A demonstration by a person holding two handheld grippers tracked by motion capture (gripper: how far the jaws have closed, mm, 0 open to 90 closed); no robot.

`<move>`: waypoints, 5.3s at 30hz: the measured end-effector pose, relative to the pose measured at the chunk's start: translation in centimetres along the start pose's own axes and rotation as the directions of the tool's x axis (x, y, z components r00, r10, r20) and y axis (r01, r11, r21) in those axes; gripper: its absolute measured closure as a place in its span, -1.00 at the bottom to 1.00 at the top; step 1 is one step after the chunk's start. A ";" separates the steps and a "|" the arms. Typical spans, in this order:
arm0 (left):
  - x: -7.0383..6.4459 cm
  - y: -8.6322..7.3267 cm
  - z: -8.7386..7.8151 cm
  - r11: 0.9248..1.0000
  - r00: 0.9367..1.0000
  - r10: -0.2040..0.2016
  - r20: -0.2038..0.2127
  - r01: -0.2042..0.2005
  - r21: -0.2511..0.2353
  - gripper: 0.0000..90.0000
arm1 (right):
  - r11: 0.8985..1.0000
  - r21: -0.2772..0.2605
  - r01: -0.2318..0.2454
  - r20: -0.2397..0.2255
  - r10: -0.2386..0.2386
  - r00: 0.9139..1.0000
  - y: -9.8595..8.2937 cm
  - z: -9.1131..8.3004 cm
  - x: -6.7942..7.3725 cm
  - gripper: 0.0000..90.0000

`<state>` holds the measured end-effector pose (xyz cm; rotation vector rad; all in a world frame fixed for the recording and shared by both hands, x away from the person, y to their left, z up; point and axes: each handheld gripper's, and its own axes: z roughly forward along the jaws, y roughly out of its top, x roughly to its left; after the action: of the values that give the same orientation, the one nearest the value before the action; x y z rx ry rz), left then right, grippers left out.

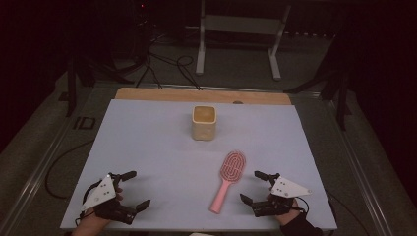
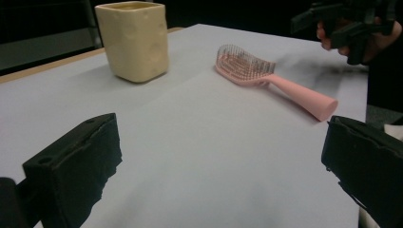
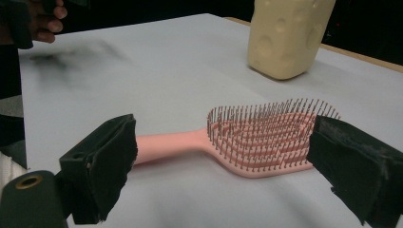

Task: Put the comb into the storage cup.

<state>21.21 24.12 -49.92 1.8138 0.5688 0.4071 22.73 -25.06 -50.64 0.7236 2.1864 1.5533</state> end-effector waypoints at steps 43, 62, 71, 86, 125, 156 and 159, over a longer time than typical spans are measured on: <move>1.1 -0.4 -0.7 0.998 0.991 -0.052 -0.126 0.046 -0.050 -1.00 | 0.998 0.051 0.048 0.038 -0.050 0.998 5.1 -2.0 1.1 -0.81; 1.1 -0.3 -0.9 0.997 0.992 -0.053 -0.116 0.047 -0.060 -1.00 | 0.992 0.053 0.115 -0.090 -0.110 0.990 10.1 1.0 1.7 -0.81; 1.1 -0.3 -1.1 0.997 0.992 -0.052 -0.117 0.044 -0.063 -1.00 | 0.987 0.080 0.140 -0.177 -0.124 0.976 10.3 3.7 2.6 -0.81; 1.2 -0.3 -1.0 0.997 0.992 -0.052 -0.111 0.046 -0.060 -1.00 | 0.974 0.194 0.117 -0.283 -0.058 0.957 7.5 7.6 3.3 -0.71; 1.0 -0.3 -0.8 0.998 0.995 -0.049 -0.090 0.045 -0.043 -1.00 | 0.854 0.478 0.206 -0.238 -0.099 0.966 4.6 10.8 4.0 1.00; 1.1 -0.3 -0.8 0.997 0.994 -0.056 -0.091 0.052 -0.049 -1.00 | 0.812 0.561 0.163 -0.163 -0.085 0.983 3.6 6.7 2.8 1.00; 1.1 -0.3 -0.8 0.997 0.994 -0.058 -0.090 0.053 -0.052 -1.00 | 0.811 0.566 0.148 -0.143 -0.080 0.986 3.5 6.1 2.3 1.00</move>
<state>21.64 25.47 -49.93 1.7351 0.6659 0.4647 24.97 -18.10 -49.37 0.6579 2.7652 0.8742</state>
